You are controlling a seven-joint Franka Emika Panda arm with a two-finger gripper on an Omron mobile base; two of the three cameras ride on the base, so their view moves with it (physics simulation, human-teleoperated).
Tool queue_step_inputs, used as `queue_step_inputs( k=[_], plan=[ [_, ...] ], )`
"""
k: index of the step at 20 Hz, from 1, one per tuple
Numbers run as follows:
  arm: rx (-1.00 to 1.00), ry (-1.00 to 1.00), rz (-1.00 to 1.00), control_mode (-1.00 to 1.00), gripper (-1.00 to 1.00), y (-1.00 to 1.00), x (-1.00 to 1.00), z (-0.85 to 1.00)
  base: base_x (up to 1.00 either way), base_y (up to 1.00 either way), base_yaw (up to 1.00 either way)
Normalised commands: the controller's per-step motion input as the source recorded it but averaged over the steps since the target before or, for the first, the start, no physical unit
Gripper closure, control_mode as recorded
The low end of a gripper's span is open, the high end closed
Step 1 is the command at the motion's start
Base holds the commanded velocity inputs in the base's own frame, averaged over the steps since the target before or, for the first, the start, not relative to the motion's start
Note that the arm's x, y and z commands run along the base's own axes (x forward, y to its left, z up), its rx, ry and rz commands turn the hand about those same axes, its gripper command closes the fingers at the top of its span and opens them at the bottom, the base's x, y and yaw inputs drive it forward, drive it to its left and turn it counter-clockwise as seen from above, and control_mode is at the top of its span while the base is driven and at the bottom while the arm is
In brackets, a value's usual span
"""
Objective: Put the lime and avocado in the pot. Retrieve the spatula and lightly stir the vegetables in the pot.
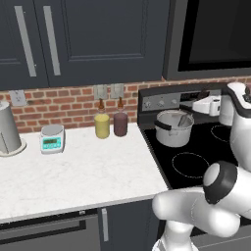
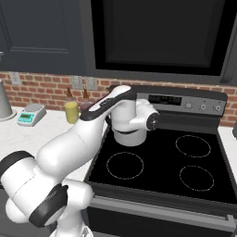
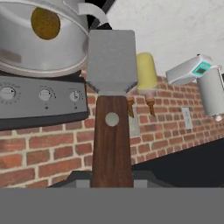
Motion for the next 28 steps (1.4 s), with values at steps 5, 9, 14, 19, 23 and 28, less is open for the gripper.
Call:
queue_step_inputs(
  k=[5,9,14,19,23,28],
  plan=[
    [0.0,0.0,0.0,-1.0,1.0,0.0,0.33,0.0,0.0,0.0,0.0],
    [0.0,0.0,0.0,-1.0,1.0,-0.04,0.31,-0.02,0.0,0.0,0.0],
    [-0.01,0.0,0.0,-1.0,1.0,-0.01,0.27,-0.34,0.0,0.0,0.0],
    [0.0,0.0,0.0,-1.0,1.0,-0.04,0.27,-0.32,0.0,0.0,0.0],
    [0.0,0.0,0.0,-1.0,1.0,-0.12,0.27,-0.23,0.0,0.0,0.0],
    [0.0,0.02,0.0,-1.0,1.0,-0.14,0.29,-0.22,0.0,0.0,0.0]
  ],
)
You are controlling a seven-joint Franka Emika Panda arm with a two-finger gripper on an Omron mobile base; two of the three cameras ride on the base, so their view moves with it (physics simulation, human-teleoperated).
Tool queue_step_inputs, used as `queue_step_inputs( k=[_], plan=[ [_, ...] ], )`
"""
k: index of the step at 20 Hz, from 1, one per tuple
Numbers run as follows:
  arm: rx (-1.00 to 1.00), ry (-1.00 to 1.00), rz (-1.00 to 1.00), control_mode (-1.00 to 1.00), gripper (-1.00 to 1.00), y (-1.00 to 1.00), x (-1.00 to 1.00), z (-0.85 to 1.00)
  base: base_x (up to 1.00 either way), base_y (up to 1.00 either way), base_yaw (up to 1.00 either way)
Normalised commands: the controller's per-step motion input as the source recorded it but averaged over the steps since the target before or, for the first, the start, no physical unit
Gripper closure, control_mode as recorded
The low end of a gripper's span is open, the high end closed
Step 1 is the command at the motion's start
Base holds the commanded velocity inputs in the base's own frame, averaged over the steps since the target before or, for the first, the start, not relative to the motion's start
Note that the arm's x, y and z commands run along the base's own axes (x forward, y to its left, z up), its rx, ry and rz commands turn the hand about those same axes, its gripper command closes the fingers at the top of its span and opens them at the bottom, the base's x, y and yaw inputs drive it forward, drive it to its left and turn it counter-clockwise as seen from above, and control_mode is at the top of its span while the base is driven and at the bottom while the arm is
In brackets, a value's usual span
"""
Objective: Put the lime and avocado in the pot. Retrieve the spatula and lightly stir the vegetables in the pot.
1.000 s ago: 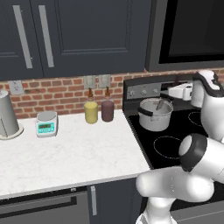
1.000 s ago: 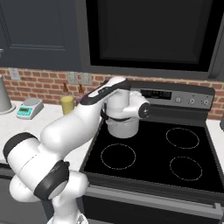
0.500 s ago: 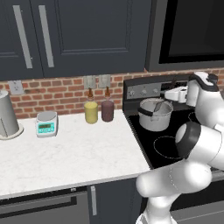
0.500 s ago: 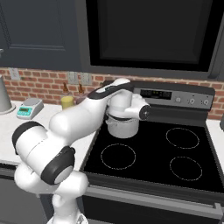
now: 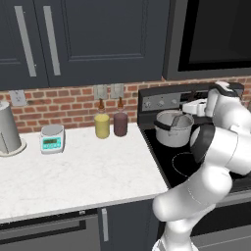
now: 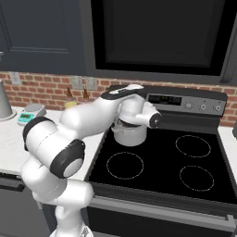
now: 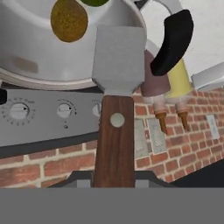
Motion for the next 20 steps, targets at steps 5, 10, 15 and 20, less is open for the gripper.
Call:
queue_step_inputs(
  k=[5,10,15,20],
  plan=[
    [0.0,0.01,0.0,-1.0,1.0,-0.08,0.28,-0.1,0.0,0.0,0.0],
    [0.0,0.0,0.0,-1.0,1.0,-0.03,0.08,-0.04,0.0,0.0,0.0],
    [0.0,-0.02,0.0,-1.0,1.0,0.0,0.0,-0.06,0.0,0.0,0.0],
    [0.0,0.0,0.0,-1.0,1.0,0.0,0.0,-0.2,0.0,0.0,0.0]
  ],
)
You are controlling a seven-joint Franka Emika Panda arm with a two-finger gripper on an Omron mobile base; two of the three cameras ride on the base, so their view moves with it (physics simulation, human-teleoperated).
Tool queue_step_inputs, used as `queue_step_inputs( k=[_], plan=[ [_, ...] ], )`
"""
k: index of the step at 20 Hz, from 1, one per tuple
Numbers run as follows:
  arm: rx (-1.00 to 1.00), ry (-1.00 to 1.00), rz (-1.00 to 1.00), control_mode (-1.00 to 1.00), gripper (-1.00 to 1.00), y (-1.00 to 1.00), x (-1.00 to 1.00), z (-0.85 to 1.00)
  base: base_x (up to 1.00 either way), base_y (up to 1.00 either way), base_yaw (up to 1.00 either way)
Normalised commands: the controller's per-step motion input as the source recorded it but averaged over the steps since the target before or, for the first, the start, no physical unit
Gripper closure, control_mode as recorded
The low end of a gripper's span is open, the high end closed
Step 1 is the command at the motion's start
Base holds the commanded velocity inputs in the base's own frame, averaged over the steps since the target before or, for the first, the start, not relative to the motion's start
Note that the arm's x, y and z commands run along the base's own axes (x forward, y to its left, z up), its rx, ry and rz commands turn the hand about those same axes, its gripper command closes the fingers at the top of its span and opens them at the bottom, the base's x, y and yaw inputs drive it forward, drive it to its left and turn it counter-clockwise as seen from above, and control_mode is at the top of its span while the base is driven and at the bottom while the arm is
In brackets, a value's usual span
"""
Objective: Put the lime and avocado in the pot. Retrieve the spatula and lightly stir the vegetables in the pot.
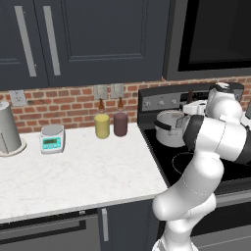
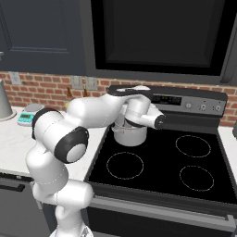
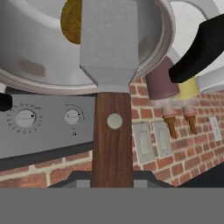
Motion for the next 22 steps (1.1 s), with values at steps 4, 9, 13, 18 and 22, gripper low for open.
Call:
queue_step_inputs(
  k=[4,9,13,18,22],
  plan=[
    [0.0,0.0,0.0,-1.0,1.0,0.02,0.01,-0.16,0.0,0.0,0.0],
    [0.02,0.0,0.0,-1.0,1.0,0.12,0.12,-0.06,0.0,0.0,0.0],
    [0.04,0.0,0.0,-1.0,1.0,0.13,0.19,-0.04,0.0,0.0,0.0],
    [0.03,-0.01,0.0,-1.0,1.0,0.03,0.24,-0.01,0.0,0.0,0.0],
    [0.01,-0.03,0.0,-1.0,1.0,0.0,0.25,0.0,0.0,0.0,0.0]
  ],
)
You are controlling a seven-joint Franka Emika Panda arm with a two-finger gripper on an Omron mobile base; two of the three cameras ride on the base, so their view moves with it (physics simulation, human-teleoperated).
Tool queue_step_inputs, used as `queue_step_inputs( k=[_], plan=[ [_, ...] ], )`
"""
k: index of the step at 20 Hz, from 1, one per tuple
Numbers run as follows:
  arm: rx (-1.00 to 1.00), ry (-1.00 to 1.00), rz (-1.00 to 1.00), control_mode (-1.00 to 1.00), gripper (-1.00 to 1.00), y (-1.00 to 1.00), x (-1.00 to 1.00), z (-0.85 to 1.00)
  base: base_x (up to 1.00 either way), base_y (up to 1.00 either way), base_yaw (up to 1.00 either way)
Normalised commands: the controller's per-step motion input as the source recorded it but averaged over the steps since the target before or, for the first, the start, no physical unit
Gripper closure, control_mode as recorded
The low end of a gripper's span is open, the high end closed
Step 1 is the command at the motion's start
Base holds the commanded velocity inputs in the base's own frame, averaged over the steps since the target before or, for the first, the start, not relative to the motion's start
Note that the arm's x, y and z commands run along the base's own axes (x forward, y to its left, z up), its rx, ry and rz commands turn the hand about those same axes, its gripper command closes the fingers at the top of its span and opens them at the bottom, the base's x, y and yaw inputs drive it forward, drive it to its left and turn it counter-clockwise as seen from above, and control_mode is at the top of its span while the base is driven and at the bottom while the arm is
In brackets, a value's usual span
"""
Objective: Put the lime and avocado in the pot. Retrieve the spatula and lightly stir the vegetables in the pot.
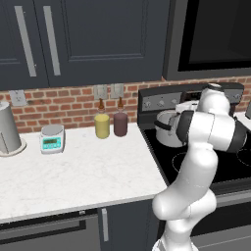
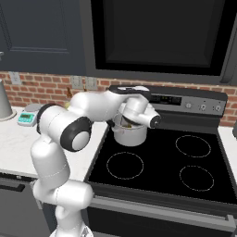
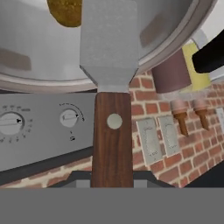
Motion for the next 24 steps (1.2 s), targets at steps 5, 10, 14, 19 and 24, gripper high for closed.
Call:
queue_step_inputs(
  k=[5,10,14,19,24],
  plan=[
    [0.0,-0.03,0.0,-1.0,1.0,0.0,0.25,-0.03,0.0,0.0,0.0],
    [0.0,-0.01,0.0,-1.0,1.0,0.01,0.14,-0.23,0.0,0.0,0.0],
    [0.0,0.0,0.0,-1.0,1.0,0.0,0.0,-0.33,0.0,0.0,0.0],
    [0.0,0.0,0.0,-1.0,1.0,0.0,0.0,-0.26,0.0,0.0,0.0],
    [0.0,-0.03,0.0,-1.0,1.0,0.0,0.05,-0.13,0.0,0.0,0.0]
  ],
)
